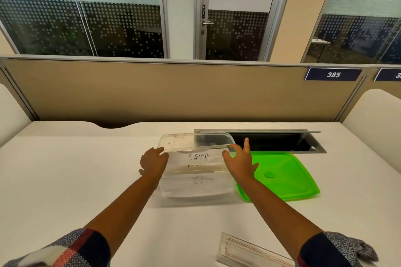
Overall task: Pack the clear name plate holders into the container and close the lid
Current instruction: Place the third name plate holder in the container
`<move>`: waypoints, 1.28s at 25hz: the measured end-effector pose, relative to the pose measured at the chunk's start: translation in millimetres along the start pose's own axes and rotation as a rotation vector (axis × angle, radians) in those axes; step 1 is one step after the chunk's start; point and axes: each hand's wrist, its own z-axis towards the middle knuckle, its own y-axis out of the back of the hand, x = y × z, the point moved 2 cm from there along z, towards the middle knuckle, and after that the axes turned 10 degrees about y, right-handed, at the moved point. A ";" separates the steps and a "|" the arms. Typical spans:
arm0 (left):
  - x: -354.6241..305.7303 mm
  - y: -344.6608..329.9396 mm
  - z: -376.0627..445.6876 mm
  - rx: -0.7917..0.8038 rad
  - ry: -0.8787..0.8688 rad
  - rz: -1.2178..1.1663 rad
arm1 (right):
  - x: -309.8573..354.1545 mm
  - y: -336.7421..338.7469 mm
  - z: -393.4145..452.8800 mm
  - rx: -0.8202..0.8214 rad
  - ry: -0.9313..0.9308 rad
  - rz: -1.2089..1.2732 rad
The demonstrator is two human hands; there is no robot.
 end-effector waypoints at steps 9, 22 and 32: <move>6.2 -7.4 9.2 0.026 -0.051 0.346 | -6.6 -5.7 2.3 0.105 0.010 -0.172; 9.5 -1.1 15.0 -0.075 -0.295 0.648 | -3.6 -3.1 6.1 0.167 0.026 -0.071; 55.8 19.9 -55.8 -0.054 -0.505 0.404 | -1.6 40.5 -49.2 0.132 0.290 -0.083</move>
